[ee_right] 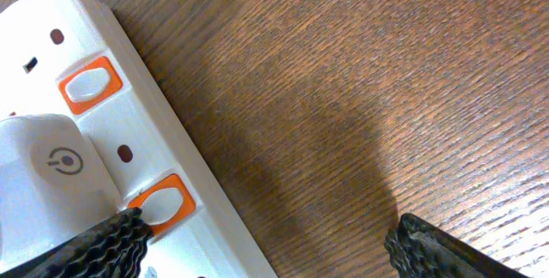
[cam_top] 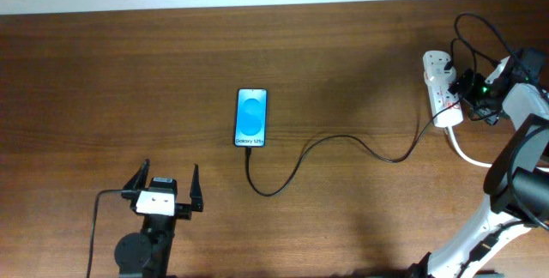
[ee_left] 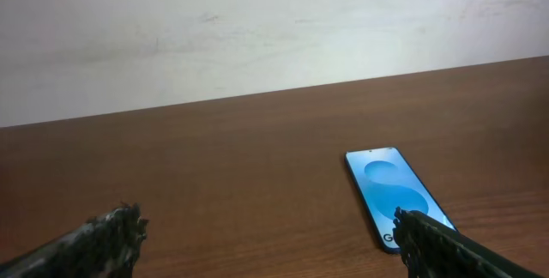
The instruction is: Plug charger to phone and switch on socket
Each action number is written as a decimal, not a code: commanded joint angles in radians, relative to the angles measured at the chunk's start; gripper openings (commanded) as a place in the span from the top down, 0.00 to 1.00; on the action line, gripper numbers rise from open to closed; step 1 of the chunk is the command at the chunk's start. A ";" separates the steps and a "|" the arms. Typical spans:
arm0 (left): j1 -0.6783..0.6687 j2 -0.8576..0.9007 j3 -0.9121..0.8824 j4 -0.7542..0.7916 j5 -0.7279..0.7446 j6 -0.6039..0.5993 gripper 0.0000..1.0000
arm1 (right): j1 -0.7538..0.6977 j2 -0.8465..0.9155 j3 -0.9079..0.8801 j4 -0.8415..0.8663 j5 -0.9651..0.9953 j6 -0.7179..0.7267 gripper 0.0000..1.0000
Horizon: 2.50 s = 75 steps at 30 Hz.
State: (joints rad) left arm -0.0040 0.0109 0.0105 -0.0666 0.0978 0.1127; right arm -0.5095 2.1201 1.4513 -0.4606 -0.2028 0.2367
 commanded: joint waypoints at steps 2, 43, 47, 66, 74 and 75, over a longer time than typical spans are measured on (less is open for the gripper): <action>0.005 -0.006 -0.002 -0.006 0.000 0.016 0.01 | 0.038 0.053 -0.021 -0.023 0.005 -0.014 0.06; 0.005 -0.006 -0.002 -0.006 0.000 0.016 0.01 | 0.027 0.167 0.222 -0.239 0.006 -0.041 0.01; 0.005 -0.006 -0.002 -0.006 0.000 0.016 0.01 | 0.028 0.167 0.222 -0.259 -0.015 -0.041 0.01; 0.005 -0.006 -0.002 -0.006 0.000 0.016 0.01 | 0.045 0.177 0.228 -0.280 0.040 -0.017 0.02; 0.005 -0.006 -0.002 -0.006 0.000 0.016 0.01 | -0.077 0.158 0.638 -0.530 0.058 -0.026 0.02; 0.005 -0.006 -0.002 -0.006 0.000 0.016 0.01 | -0.084 0.152 0.704 -0.575 0.057 -0.039 0.02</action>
State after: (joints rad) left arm -0.0040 0.0109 0.0105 -0.0666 0.0978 0.1131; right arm -0.5659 2.2902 1.9965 -0.9707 -0.1596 0.2241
